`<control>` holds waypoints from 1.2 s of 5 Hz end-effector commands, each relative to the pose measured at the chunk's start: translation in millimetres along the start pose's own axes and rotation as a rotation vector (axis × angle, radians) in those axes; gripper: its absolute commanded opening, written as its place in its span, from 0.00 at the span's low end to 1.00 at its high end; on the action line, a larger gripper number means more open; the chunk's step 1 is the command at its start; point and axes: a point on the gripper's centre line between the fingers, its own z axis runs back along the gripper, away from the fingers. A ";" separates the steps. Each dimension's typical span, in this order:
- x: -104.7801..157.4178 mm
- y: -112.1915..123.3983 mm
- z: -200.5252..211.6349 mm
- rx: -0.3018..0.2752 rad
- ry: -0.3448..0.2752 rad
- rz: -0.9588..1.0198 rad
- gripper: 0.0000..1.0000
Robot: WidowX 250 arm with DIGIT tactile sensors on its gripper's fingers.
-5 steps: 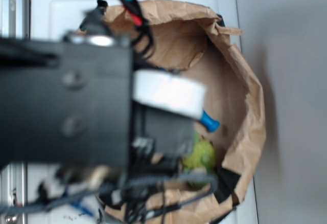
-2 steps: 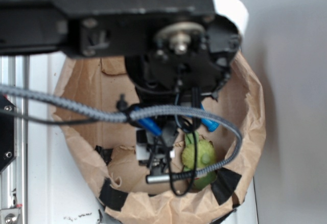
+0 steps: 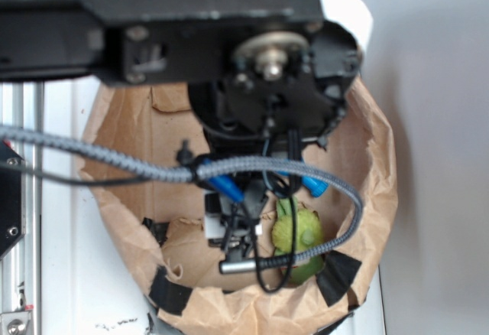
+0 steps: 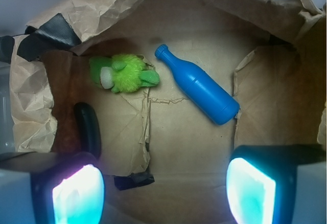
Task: Grab the blue bottle.
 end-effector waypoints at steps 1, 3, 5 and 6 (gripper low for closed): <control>12.7 21.1 -21.5 0.003 -0.098 -0.057 1.00; 35.7 49.0 -79.0 0.086 -0.170 -0.071 1.00; 63.3 54.6 -125.1 0.139 -0.144 -0.070 1.00; 58.0 54.7 -125.8 0.093 -0.128 -0.089 0.00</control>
